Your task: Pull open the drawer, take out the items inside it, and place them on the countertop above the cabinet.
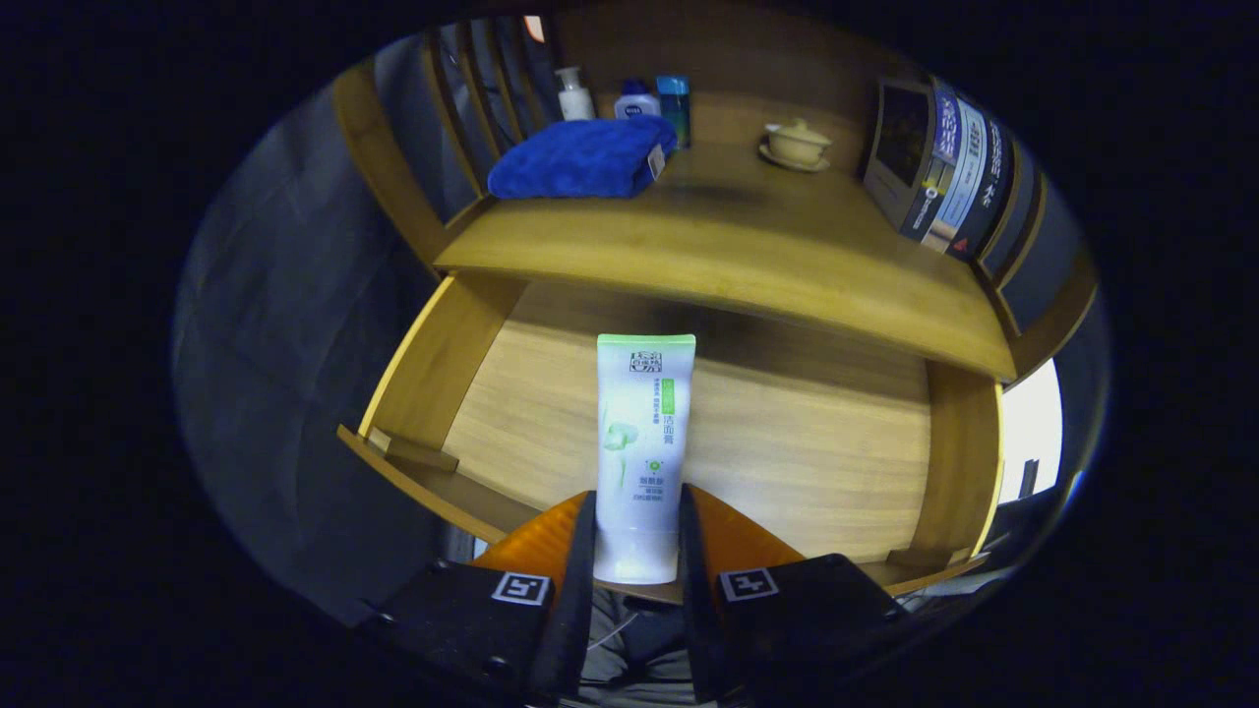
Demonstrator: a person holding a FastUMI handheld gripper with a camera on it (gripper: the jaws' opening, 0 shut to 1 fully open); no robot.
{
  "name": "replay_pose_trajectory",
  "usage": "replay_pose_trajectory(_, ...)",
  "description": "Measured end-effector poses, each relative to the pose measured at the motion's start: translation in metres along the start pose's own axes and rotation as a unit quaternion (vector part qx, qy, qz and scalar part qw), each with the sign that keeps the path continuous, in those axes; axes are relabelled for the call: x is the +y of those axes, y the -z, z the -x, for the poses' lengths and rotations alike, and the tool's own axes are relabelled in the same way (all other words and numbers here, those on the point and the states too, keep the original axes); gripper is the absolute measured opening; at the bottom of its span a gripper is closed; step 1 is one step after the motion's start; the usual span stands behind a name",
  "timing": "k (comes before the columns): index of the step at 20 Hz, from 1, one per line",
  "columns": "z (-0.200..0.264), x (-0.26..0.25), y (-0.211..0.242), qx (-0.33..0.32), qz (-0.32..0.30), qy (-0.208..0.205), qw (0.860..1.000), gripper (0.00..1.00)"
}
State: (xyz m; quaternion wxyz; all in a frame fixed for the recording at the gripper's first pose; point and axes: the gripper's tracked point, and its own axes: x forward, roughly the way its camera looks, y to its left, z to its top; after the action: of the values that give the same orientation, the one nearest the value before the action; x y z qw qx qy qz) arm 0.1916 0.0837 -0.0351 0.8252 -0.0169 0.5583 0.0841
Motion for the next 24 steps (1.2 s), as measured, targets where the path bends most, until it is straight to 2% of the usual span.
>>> replay_pose_trajectory(2, 0.011, 0.002, -0.009, -0.015, -0.003, -0.008, 1.0, 0.49)
replay_pose_trajectory(7, 0.016, -0.018, -0.069, -0.087, -0.016, 0.013, 0.996, 0.49)
replay_pose_trajectory(9, 0.007, -0.023, -0.1, -0.108, -0.032, 0.017, 0.994, 0.49)
replay_pose_trajectory(13, -0.027, -0.041, -0.147, -0.107, -0.069, 0.038, 0.991, 0.49)
replay_pose_trajectory(19, -0.072, -0.067, -0.169, -0.086, -0.092, 0.091, 0.988, 0.49)
replay_pose_trajectory(24, -0.077, -0.081, -0.175, -0.102, -0.098, 0.114, 0.983, 0.51)
